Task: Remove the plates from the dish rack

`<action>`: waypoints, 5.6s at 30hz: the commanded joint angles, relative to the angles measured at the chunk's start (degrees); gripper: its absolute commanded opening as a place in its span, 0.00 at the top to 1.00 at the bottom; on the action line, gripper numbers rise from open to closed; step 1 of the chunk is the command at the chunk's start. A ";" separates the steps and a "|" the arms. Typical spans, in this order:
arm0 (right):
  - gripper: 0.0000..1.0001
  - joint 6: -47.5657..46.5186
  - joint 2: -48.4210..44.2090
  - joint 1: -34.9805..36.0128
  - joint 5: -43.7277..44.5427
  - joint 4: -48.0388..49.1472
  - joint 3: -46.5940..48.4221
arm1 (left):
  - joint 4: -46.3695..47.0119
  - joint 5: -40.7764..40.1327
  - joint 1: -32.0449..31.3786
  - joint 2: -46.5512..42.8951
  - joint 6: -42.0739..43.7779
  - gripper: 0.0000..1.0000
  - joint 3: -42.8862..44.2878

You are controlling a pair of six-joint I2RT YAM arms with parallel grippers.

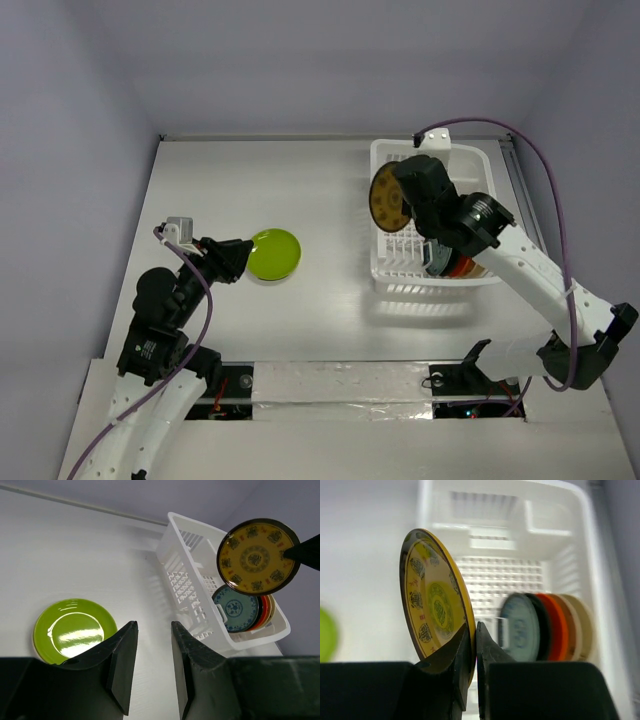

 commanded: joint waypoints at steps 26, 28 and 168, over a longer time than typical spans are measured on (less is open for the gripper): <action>0.88 17.57 36.25 4.09 -47.05 52.81 -7.42 | 2.53 -0.24 1.45 1.46 0.07 0.67 -0.66; 0.79 17.58 36.25 4.09 -47.04 51.68 -7.69 | 2.53 -0.24 1.45 1.46 0.07 0.67 -0.66; 0.95 19.42 34.41 8.75 -37.64 52.29 -6.81 | 1.29 -3.41 1.45 -0.83 -0.28 0.79 -0.22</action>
